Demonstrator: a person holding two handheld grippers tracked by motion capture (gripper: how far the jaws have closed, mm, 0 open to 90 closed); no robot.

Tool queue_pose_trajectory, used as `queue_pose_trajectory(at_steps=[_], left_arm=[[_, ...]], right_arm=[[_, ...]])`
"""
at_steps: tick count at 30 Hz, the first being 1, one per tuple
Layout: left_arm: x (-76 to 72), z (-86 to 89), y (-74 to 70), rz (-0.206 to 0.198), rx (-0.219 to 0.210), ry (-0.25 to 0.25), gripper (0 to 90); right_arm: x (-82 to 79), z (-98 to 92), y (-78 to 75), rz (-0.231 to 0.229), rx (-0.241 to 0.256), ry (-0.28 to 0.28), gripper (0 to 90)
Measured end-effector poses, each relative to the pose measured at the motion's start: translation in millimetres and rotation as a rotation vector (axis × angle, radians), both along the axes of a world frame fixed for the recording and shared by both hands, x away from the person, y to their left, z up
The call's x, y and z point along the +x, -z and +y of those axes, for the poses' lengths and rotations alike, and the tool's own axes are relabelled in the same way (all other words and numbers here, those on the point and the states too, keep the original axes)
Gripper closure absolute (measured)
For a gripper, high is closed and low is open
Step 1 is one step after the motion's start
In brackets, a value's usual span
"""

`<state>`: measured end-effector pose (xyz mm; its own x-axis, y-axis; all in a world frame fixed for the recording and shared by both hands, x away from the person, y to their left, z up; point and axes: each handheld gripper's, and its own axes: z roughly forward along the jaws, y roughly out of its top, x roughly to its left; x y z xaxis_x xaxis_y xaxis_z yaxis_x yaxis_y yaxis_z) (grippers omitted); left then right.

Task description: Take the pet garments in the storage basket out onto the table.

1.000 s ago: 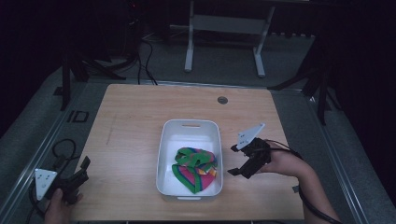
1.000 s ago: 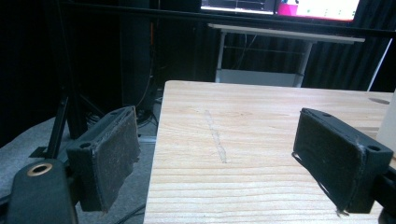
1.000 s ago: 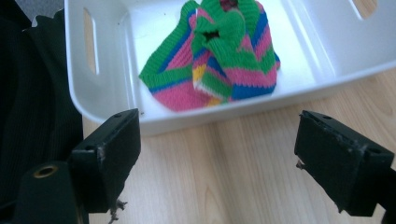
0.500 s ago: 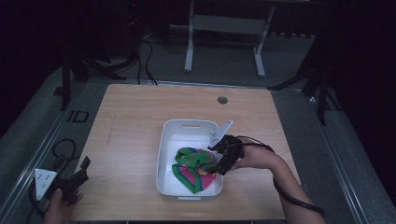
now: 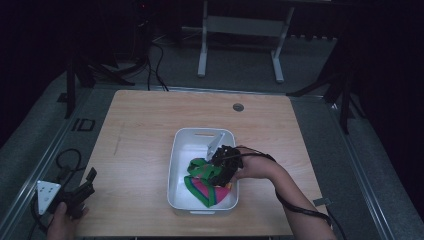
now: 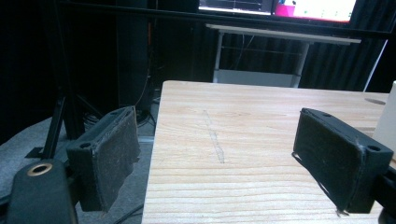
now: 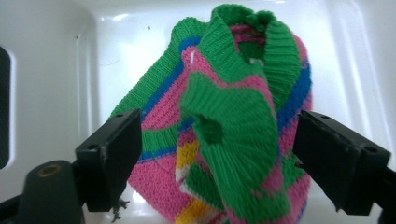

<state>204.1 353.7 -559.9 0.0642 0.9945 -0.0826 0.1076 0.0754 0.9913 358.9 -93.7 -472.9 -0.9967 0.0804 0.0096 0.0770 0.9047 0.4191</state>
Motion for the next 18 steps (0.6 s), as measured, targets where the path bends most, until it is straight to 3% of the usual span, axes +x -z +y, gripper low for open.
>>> queue_pose_trajectory(at_steps=[3, 7, 11, 15, 18], left_arm=[[0.1, 0.0, 0.0, -0.001, -0.001, 0.000, 14.8], [0.0, 0.1, 0.0, -0.001, 0.000, 0.001, 14.7], [0.1, 0.1, 0.0, -0.001, -0.001, 0.002, 14.8], [0.0, 0.4, 0.1, -0.002, -0.004, 0.003, 14.8], [0.0, 0.5, 0.1, -0.002, -0.005, 0.003, 14.8]], right_arm=[[-0.6, 8.2, 3.6, 0.006, -0.023, -0.013, 15.8], [-3.8, 20.1, 6.1, -0.030, -0.073, -0.036, 15.9], [-4.1, 31.0, 9.3, -0.031, -0.090, -0.047, 16.2], [-4.4, 41.3, 19.8, -0.050, -0.160, -0.053, 19.2], [-7.5, 47.8, 25.8, -0.093, -0.242, -0.074, 25.2]])
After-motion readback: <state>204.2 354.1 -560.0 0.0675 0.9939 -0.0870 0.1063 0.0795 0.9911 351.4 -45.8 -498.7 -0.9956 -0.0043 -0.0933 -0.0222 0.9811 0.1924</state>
